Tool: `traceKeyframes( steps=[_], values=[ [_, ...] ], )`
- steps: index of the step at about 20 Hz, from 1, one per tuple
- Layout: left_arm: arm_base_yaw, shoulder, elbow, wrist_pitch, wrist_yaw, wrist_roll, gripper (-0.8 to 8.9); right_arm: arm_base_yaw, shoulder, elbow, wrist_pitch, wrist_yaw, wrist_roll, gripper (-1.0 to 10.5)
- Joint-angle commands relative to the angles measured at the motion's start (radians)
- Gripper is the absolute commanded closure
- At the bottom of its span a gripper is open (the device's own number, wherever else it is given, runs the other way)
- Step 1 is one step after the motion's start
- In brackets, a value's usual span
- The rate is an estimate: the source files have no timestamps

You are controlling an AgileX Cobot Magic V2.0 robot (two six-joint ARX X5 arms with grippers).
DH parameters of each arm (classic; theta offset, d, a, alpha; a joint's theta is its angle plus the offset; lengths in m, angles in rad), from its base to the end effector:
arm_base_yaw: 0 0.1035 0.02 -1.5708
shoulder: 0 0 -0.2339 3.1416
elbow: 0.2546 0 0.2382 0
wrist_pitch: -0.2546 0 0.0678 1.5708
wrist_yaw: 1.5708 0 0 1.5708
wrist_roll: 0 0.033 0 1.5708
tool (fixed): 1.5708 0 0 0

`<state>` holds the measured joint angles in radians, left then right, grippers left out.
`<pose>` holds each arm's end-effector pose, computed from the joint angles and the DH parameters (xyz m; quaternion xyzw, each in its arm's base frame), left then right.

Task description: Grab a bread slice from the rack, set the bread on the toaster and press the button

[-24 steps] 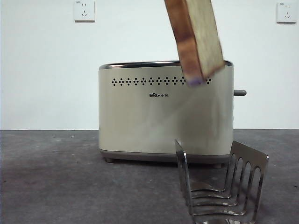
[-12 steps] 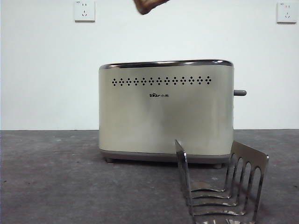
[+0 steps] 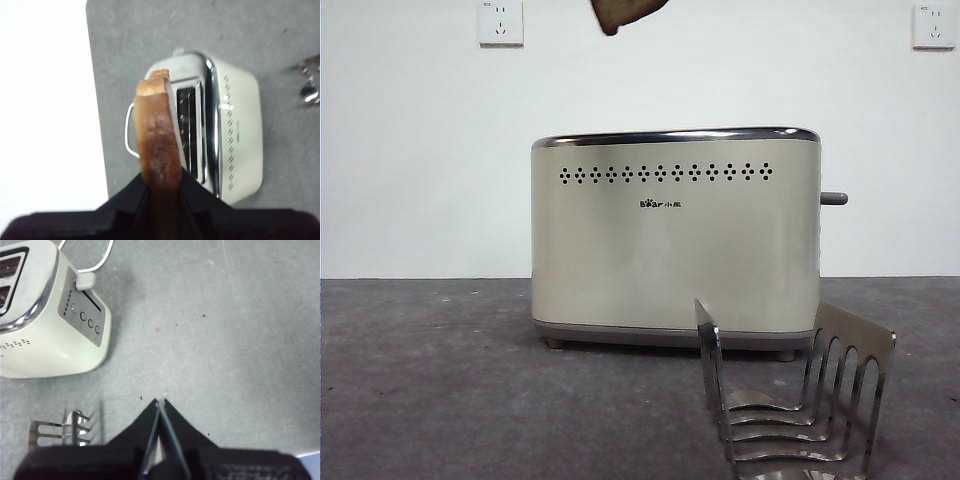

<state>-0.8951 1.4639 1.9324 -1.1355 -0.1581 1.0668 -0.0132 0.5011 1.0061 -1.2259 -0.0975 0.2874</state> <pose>0.1620 -0.1938 0.4316 0.5899 0.0706 -0.4370 0.6754 0.0632 0.0024 0.3135 0.1532 0.3542 -0.0114 0.9225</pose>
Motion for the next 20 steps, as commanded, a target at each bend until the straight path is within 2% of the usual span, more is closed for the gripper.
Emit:
traceKeyframes(
  steps=[1,6,9,13,20],
  values=[
    [0.043,0.027,0.007,0.009,0.013,0.068,8.26,0.001,0.006,0.005,0.024,0.0,-0.004,9.5],
    [0.126,0.093,0.021,0.04,0.095,0.097,8.27,0.001,0.053,0.005,0.048,0.0,-0.004,9.5],
    [0.142,0.176,0.126,0.018,0.138,0.098,8.27,0.001,0.101,0.005,0.05,0.0,-0.006,9.5],
    [0.142,0.335,0.32,-0.186,0.175,0.101,8.27,0.001,0.163,0.005,0.051,0.0,-0.044,9.5],
    [0.14,0.402,0.327,-0.185,0.186,0.115,8.27,0.001,0.204,0.005,0.061,0.0,-0.076,9.5]
  ],
)
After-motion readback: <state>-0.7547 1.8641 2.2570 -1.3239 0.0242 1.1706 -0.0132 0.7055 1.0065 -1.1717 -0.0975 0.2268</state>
